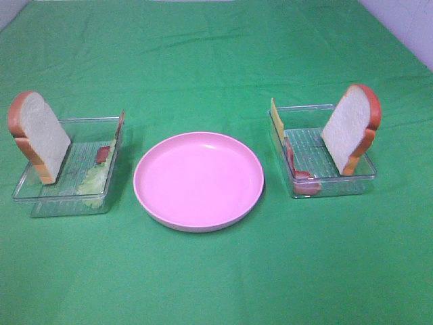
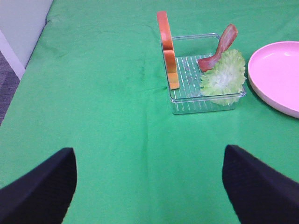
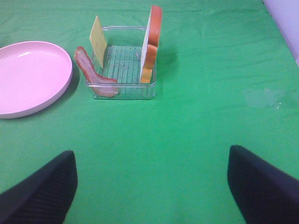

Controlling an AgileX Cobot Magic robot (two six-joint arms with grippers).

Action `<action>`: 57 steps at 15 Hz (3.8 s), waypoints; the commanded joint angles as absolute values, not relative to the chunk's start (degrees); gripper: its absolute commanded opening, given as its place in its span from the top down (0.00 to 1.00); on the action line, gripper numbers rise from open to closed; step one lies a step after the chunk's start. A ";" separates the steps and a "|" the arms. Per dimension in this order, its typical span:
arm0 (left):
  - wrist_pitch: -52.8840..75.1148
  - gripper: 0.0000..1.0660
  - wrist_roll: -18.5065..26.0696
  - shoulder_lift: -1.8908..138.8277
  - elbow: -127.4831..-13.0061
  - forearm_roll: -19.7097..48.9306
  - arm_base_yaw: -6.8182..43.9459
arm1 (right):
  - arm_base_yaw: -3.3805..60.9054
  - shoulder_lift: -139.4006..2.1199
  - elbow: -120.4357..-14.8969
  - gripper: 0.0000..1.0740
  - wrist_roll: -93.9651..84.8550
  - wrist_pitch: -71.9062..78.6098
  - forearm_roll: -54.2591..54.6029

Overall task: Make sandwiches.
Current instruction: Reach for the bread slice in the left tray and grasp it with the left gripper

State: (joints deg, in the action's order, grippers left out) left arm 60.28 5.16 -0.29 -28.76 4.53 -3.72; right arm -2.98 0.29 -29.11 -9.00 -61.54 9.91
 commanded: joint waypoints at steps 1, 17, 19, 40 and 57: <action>59.99 0.25 5.21 -1.55 -28.59 5.10 -3.90 | -3.38 1.20 -28.99 0.24 -8.88 -60.91 9.97; 59.99 0.25 5.21 -1.55 -28.59 5.10 -3.90 | -3.38 1.20 -28.99 0.24 -8.88 -60.91 9.97; 59.99 0.25 5.21 -1.55 -28.59 5.10 -3.90 | -3.38 1.20 -28.99 0.24 -8.88 -60.91 9.97; 47.44 0.25 4.76 6.99 -32.03 7.33 -3.90 | -3.38 1.20 -28.99 0.24 -8.88 -60.91 9.97; 51.22 0.25 5.67 90.76 -68.98 11.57 -3.44 | -3.38 1.20 -28.99 0.24 -8.88 -60.91 9.97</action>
State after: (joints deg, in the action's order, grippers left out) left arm 51.62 5.33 88.12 -67.49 11.34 -3.72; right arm -2.98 0.29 -29.11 -9.00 -61.54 9.91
